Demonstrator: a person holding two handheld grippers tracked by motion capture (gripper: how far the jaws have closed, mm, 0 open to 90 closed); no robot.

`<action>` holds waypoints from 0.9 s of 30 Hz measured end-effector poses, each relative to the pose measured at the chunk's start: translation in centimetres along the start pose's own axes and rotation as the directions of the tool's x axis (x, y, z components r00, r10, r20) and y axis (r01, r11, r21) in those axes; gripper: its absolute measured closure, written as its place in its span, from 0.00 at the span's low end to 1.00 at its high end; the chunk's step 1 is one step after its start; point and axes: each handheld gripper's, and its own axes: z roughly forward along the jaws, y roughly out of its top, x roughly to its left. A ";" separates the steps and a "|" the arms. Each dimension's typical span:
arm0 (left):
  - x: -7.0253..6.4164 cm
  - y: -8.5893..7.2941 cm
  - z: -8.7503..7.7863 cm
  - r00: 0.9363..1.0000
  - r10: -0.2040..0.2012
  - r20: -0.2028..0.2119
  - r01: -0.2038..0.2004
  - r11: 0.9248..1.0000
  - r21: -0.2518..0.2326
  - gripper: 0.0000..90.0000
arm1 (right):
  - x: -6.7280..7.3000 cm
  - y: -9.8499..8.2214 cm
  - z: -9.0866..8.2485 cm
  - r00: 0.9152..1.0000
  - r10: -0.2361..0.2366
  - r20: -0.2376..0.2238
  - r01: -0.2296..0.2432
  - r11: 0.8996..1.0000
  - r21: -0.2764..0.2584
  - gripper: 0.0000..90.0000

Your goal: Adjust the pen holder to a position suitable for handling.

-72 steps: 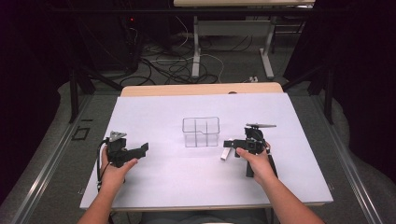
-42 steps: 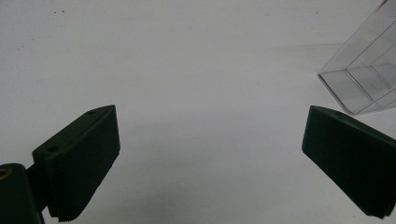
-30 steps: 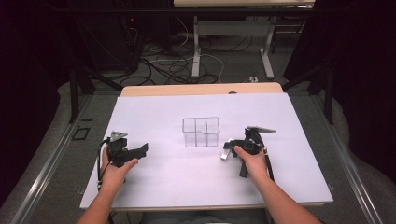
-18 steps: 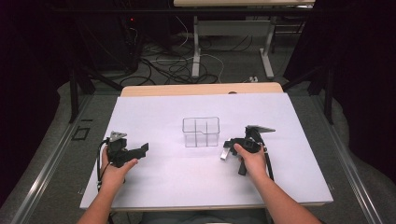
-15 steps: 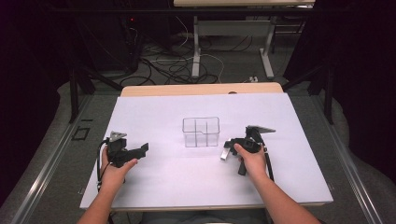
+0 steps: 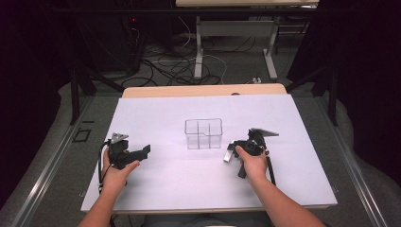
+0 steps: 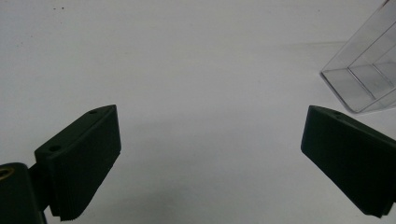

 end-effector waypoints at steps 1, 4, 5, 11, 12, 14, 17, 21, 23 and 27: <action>0.0 0.0 -0.1 1.000 0.002 -0.001 -0.002 1.000 0.004 0.06 | 0.0 0.0 0.0 1.000 0.000 0.000 0.000 1.000 0.000 0.69; 0.1 0.0 -0.1 1.000 0.000 -0.001 0.000 1.000 0.001 0.06 | 0.1 0.0 0.0 1.000 -0.013 0.000 0.013 1.000 0.015 0.70; 0.1 0.0 -0.1 1.000 -0.002 -0.001 0.002 1.000 -0.004 0.06 | 0.2 0.1 -0.1 1.000 -0.002 0.010 0.002 1.000 0.026 0.71; 0.1 0.0 -0.1 1.000 0.005 -0.002 -0.005 1.000 0.006 0.06 | 0.2 0.3 0.0 0.999 0.037 -0.004 -0.036 0.999 0.038 0.73; 0.1 0.0 -0.1 1.000 0.005 -0.002 -0.005 1.000 0.006 0.06 | 0.1 0.3 0.1 0.999 0.037 -0.009 -0.037 0.999 0.038 0.73; 0.1 0.0 0.0 1.000 0.004 -0.003 -0.004 1.000 0.005 0.06 | 0.1 0.3 0.1 1.000 0.027 -0.011 -0.027 0.999 0.037 0.73; 0.1 0.0 0.0 1.000 0.001 -0.002 -0.001 1.000 0.002 0.06 | 0.1 0.3 0.2 0.999 0.042 -0.006 -0.042 0.999 0.034 0.73; 0.1 0.0 0.1 1.000 0.000 -0.004 0.000 1.000 0.003 0.06 | -0.1 0.4 0.1 0.998 0.053 -0.023 -0.052 0.998 0.042 0.73; 0.1 0.0 0.0 1.000 -0.001 -0.005 0.001 1.000 0.005 0.06 | -0.1 0.4 0.2 0.998 0.057 -0.025 -0.056 0.998 0.035 0.73; 0.1 0.0 0.0 1.000 0.003 -0.004 -0.003 1.000 0.008 0.06 | -0.4 0.4 0.0 0.998 0.056 -0.028 -0.055 0.998 0.030 0.73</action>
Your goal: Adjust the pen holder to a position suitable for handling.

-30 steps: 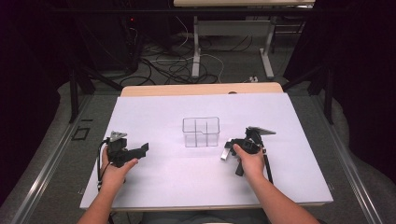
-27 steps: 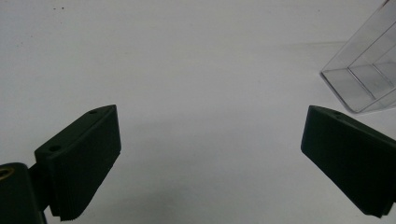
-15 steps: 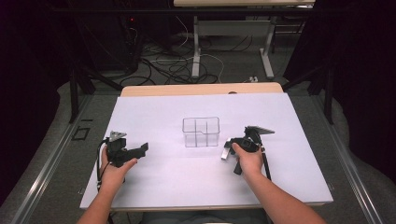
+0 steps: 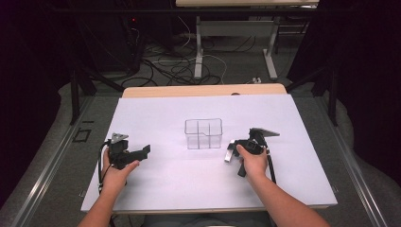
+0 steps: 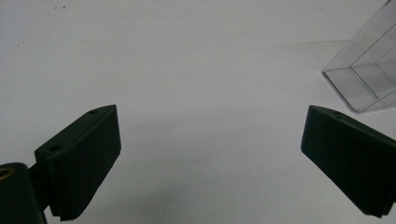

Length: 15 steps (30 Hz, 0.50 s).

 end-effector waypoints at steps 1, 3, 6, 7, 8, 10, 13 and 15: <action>0.0 0.0 0.0 1.000 0.000 0.000 0.000 1.000 0.000 0.06 | -0.1 0.1 -0.2 1.000 0.003 -0.004 -0.003 1.000 0.018 0.73; 0.0 0.0 0.0 1.000 -0.001 0.000 0.001 1.000 -0.004 0.06 | -0.3 0.0 -0.3 1.000 -0.002 -0.009 0.002 1.000 0.003 0.74; 0.0 0.0 0.1 1.000 -0.005 0.000 0.005 1.000 -0.008 0.06 | -0.5 -0.1 -0.5 1.000 -0.001 -0.027 0.001 1.000 -0.023 0.74; 0.0 0.0 0.1 1.000 -0.005 0.001 0.005 1.000 -0.009 0.06 | -0.6 -0.2 -0.6 1.000 -0.011 -0.028 0.011 1.000 -0.016 0.74; 0.0 0.0 0.1 1.000 -0.005 -0.001 0.005 1.000 -0.008 0.06 | -0.6 -0.2 -0.8 0.999 -0.017 -0.039 0.016 1.000 -0.020 0.73; 0.0 0.0 0.1 1.000 -0.005 -0.001 0.005 1.000 -0.007 0.06 | -0.7 -0.3 -1.0 0.999 -0.035 -0.029 0.034 0.999 -0.030 0.74; -0.1 0.0 0.1 1.000 0.000 0.002 0.000 1.000 0.000 0.06 | -0.4 -0.4 -1.4 0.998 -0.036 -0.047 0.034 0.998 -0.056 0.74; -0.1 0.0 0.1 1.000 0.002 0.003 -0.002 1.000 0.000 0.06 | -0.4 -0.5 -1.7 0.996 -0.070 -0.050 0.067 0.995 -0.072 0.74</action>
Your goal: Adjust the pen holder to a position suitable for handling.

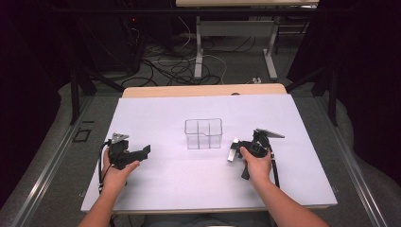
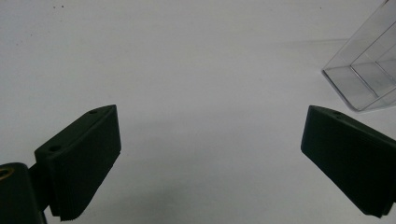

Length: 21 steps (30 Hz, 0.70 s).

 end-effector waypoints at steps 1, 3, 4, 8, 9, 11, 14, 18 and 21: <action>0.0 0.0 0.0 1.000 0.001 -0.002 -0.001 1.000 0.001 0.06 | 0.1 0.0 -0.2 1.000 -0.004 -0.010 0.005 1.000 0.003 0.74; 0.0 0.0 0.0 1.000 0.000 -0.003 0.000 1.000 0.001 0.06 | 0.3 0.1 -0.5 0.999 -0.029 -0.020 0.029 1.000 -0.013 0.74; 0.0 0.0 0.0 1.000 0.000 -0.003 0.000 1.000 0.000 0.06 | 0.5 0.0 -0.5 0.999 -0.032 -0.012 0.031 0.999 -0.039 0.74; 0.0 0.0 0.0 1.000 0.000 -0.001 0.000 1.000 0.000 0.06 | 0.9 0.1 -1.1 0.996 -0.081 -0.029 0.079 0.995 -0.067 0.74; 0.0 0.0 0.0 1.000 0.002 -0.004 -0.002 1.000 0.002 0.06 | 1.0 0.1 -1.1 0.995 -0.094 -0.029 0.092 0.993 -0.073 0.73; 0.0 0.0 0.0 1.000 0.002 -0.003 -0.002 1.000 0.001 0.06 | 1.3 0.1 -1.4 0.995 -0.098 -0.034 0.095 0.992 -0.087 0.74; 0.0 0.0 0.0 1.000 0.002 -0.004 -0.002 1.000 0.005 0.06 | 1.7 0.1 -1.4 0.993 -0.110 -0.035 0.105 0.987 -0.118 0.74; 0.0 -0.1 0.0 1.000 0.002 -0.004 -0.002 1.000 0.003 0.06 | 2.1 0.2 -1.8 0.987 -0.161 -0.023 0.156 0.976 -0.153 0.74; 0.0 -0.1 0.0 1.000 0.001 -0.003 -0.001 1.000 0.002 0.06 | 2.6 0.3 -2.2 0.979 -0.204 -0.020 0.198 0.964 -0.179 0.74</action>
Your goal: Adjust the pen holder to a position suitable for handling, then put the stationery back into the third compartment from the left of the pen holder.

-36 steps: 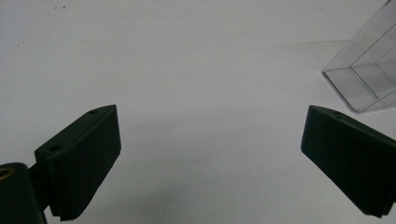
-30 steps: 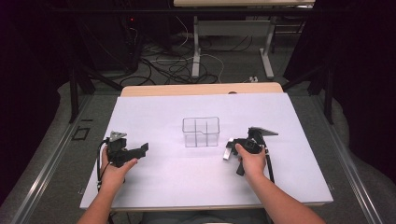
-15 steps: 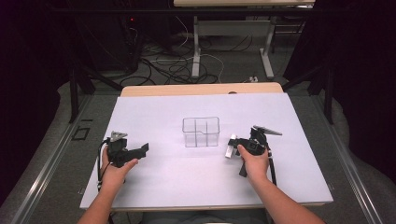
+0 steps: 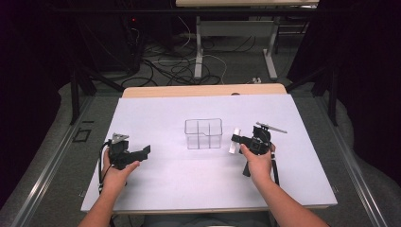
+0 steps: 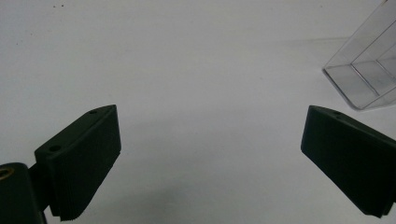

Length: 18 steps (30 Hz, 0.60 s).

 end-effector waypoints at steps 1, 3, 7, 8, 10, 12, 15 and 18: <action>0.0 0.0 0.0 1.000 0.000 0.000 0.000 1.000 0.000 0.06 | 0.2 0.1 -0.1 1.000 -0.010 -0.002 0.010 1.000 -0.006 0.73; 0.0 0.0 0.0 1.000 -0.003 0.001 0.003 1.000 0.000 0.06 | 0.6 0.3 -0.3 0.999 -0.055 -0.004 0.054 0.998 -0.036 0.74; 0.0 0.0 0.0 1.000 0.001 -0.001 -0.001 1.000 0.000 0.06 | 1.6 0.5 -0.9 0.989 -0.144 -0.008 0.143 0.986 -0.088 0.73; 0.0 0.0 0.0 1.000 0.001 0.000 -0.001 1.000 -0.001 0.06 | 1.8 0.6 -1.0 0.986 -0.169 0.000 0.168 0.981 -0.098 0.73; 0.0 0.0 0.0 1.000 0.000 0.000 0.000 1.000 -0.002 0.06 | 2.3 0.7 -1.3 0.982 -0.189 -0.011 0.186 0.974 -0.128 0.73; 0.0 0.0 0.1 1.000 0.000 0.001 0.000 1.000 0.000 0.06 | 2.7 0.9 -1.4 0.976 -0.220 -0.002 0.217 0.966 -0.141 0.73; 0.0 0.0 0.1 1.000 -0.001 0.001 0.001 1.000 0.001 0.06 | 3.1 0.9 -1.4 0.971 -0.238 -0.007 0.234 0.957 -0.171 0.73; 0.0 0.0 0.0 1.000 -0.005 0.002 0.005 1.000 -0.003 0.06 | 3.6 1.0 -1.4 0.962 -0.274 -0.003 0.269 0.947 -0.179 0.73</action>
